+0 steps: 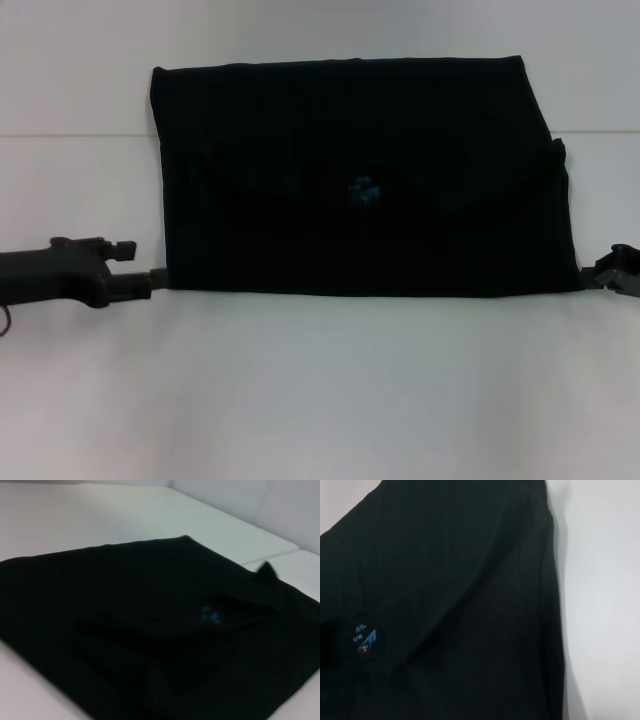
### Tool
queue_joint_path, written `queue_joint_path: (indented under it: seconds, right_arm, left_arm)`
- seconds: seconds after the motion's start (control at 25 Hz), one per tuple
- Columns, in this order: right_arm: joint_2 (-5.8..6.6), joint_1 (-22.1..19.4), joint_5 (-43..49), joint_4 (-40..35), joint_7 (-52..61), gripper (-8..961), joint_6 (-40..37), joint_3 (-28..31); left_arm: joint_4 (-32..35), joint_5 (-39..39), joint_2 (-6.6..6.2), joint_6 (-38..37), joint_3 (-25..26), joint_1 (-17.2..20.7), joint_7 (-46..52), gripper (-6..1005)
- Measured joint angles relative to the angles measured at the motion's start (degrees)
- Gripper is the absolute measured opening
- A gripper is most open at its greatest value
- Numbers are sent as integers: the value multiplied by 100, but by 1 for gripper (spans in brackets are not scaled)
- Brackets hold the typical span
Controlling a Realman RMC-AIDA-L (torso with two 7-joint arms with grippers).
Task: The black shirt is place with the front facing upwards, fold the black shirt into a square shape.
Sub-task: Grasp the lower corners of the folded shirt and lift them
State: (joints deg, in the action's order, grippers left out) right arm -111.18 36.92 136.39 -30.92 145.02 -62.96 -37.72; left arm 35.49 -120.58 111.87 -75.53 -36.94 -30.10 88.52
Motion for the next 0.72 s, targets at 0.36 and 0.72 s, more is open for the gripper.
queue_joint_path:
  seconds: [0.36,0.72]
  right_arm:
    - [-9,-50,-16,-5,-92,22,-82,115]
    - [-2,-73,-26,-10,-154,22,-129,208]
  left_arm:
    - [-435,-128,236,707,-482,-259,-628,729]
    - [-522,-133,315,1368,-654,-401,-636,727]
